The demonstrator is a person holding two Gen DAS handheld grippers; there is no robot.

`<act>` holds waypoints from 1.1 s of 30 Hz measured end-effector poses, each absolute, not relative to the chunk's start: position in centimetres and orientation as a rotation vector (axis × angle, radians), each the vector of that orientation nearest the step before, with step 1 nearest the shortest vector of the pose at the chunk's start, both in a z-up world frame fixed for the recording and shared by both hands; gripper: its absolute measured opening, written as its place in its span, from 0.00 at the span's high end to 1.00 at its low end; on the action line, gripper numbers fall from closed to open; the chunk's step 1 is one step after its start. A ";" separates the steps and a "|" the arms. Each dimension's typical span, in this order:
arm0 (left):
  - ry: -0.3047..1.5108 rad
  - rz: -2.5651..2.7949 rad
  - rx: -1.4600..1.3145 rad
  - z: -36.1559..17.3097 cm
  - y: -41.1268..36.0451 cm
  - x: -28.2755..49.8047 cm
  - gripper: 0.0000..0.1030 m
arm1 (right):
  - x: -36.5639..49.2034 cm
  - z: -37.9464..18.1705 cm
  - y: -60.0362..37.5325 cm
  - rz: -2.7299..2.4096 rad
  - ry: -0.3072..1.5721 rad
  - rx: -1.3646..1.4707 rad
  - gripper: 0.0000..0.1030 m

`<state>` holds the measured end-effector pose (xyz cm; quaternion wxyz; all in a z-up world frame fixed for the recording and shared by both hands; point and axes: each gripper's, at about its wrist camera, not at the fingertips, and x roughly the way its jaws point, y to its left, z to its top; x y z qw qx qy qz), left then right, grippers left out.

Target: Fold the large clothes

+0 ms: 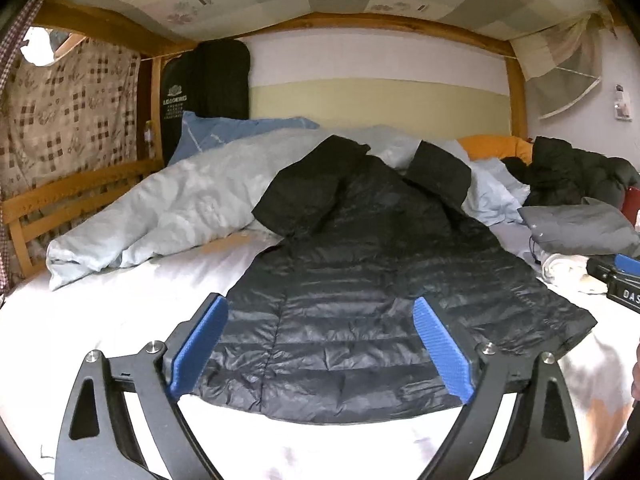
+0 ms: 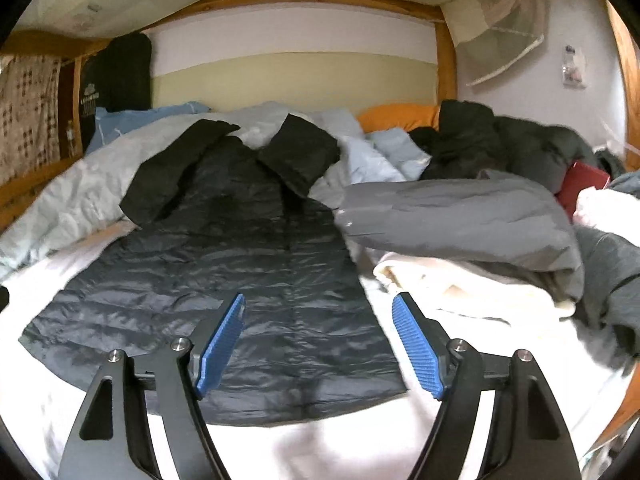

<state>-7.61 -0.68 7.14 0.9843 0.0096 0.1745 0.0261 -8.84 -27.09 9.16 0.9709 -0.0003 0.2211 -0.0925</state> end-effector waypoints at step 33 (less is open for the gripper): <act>0.648 0.093 -0.196 1.2 5.7 -1.8 0.00 | -4.2 1.3 -33.5 -0.195 0.701 0.245 0.27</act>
